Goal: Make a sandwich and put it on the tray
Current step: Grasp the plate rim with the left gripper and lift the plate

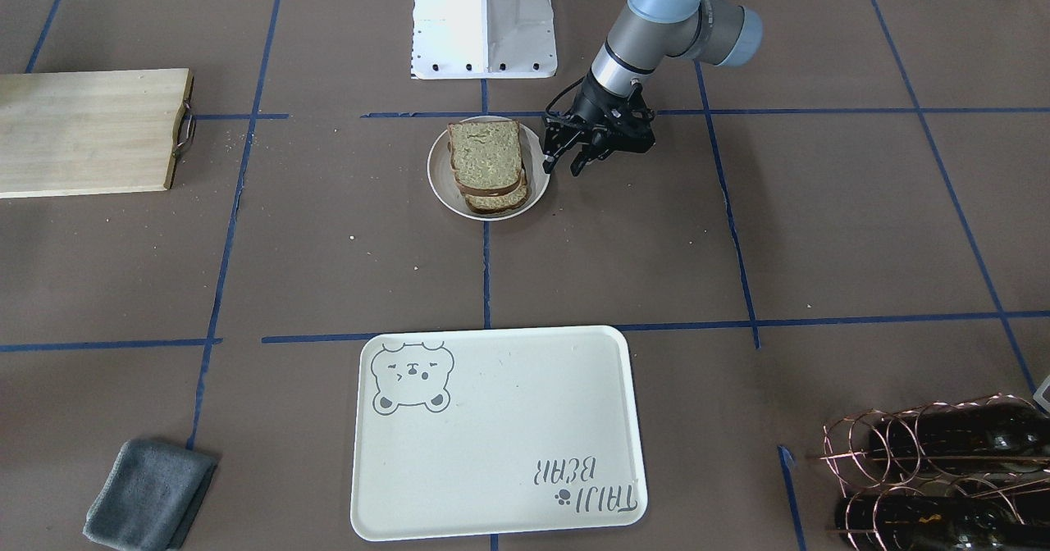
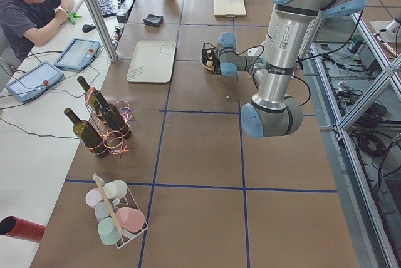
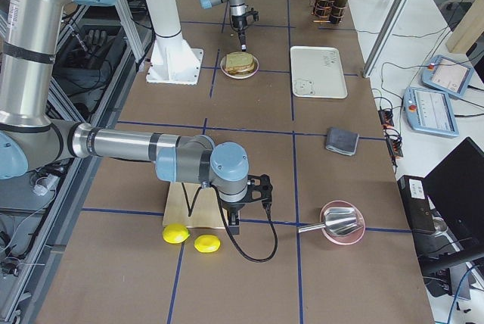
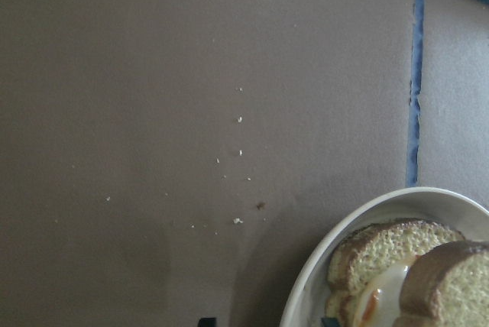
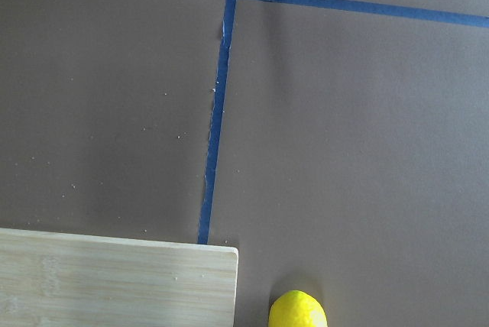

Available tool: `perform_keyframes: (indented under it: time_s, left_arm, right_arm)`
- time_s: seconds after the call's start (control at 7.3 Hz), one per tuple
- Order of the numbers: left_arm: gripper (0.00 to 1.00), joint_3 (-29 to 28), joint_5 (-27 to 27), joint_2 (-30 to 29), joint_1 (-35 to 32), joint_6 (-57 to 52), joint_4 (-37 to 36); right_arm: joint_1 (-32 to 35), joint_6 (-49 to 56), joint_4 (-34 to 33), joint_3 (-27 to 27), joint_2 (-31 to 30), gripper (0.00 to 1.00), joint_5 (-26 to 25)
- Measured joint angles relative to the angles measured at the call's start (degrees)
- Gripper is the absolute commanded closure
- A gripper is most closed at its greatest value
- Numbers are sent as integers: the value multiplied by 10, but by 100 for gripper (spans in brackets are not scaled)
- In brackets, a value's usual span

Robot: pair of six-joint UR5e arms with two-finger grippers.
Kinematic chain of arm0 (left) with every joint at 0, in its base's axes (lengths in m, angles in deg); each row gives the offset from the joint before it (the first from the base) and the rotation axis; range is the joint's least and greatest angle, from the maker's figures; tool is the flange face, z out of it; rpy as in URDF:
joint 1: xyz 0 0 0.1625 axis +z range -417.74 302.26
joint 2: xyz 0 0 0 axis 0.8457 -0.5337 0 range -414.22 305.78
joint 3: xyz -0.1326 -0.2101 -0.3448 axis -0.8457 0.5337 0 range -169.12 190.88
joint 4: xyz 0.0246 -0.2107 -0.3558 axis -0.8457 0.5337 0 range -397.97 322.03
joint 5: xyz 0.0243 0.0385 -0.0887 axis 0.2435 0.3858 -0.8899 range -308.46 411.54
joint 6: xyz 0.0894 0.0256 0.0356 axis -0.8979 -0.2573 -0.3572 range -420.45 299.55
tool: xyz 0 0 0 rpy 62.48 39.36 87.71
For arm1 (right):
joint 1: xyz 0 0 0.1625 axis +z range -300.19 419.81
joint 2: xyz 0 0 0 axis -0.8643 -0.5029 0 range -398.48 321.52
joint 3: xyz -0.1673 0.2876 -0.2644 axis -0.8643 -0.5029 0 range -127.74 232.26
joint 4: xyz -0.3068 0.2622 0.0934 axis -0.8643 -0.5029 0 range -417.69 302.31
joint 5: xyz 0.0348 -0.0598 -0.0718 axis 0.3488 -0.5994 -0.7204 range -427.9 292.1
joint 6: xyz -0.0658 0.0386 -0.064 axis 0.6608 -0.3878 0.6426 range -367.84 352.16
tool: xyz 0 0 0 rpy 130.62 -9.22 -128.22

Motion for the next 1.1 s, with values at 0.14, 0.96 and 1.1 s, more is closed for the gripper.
perform_keyframes:
  time_s: [0.14, 0.96, 1.1]
  left_arm:
    - [60, -5, 1, -4, 6, 0, 0]
    - [100, -25, 1, -21, 17, 0, 13]
    - [100, -25, 4, -20, 16, 1, 21]
  right_arm:
    - [0, 0, 0, -1, 0, 0, 0]
    - [0, 0, 0, -9, 0, 0, -1]
    - [0, 0, 0, -9, 1, 0, -1]
